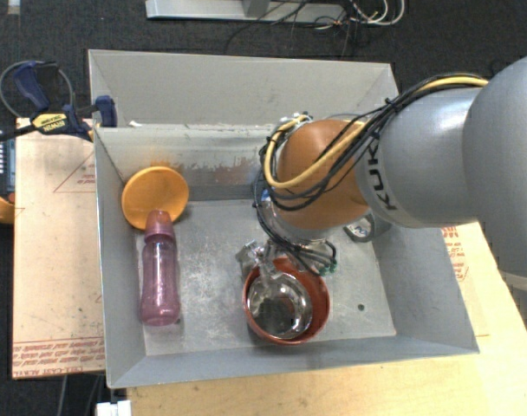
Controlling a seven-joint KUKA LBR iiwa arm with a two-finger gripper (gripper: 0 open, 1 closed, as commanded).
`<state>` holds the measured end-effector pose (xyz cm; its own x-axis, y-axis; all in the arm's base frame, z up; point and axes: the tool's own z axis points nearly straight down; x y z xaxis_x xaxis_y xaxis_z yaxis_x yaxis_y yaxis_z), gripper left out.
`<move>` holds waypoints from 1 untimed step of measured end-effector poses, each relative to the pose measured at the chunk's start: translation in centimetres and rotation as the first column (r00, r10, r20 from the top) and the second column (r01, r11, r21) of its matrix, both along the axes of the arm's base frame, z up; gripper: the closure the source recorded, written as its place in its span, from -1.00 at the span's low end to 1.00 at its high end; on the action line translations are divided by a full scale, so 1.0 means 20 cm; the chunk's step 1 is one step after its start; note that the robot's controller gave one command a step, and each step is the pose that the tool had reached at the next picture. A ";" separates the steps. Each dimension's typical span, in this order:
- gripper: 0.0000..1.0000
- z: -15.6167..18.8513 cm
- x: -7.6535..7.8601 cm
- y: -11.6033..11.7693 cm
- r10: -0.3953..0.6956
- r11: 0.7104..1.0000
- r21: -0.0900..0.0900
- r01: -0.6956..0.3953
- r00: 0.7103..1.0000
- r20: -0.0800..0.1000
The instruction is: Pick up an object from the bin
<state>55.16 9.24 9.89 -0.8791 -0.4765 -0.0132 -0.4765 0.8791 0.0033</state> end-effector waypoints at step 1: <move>1.00 0.00 0.00 0.00 0.000 1.000 0.000 0.000 1.000 0.000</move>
Offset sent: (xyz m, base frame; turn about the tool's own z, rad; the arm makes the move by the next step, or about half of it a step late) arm 0.0075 0.0110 0.0887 0.0044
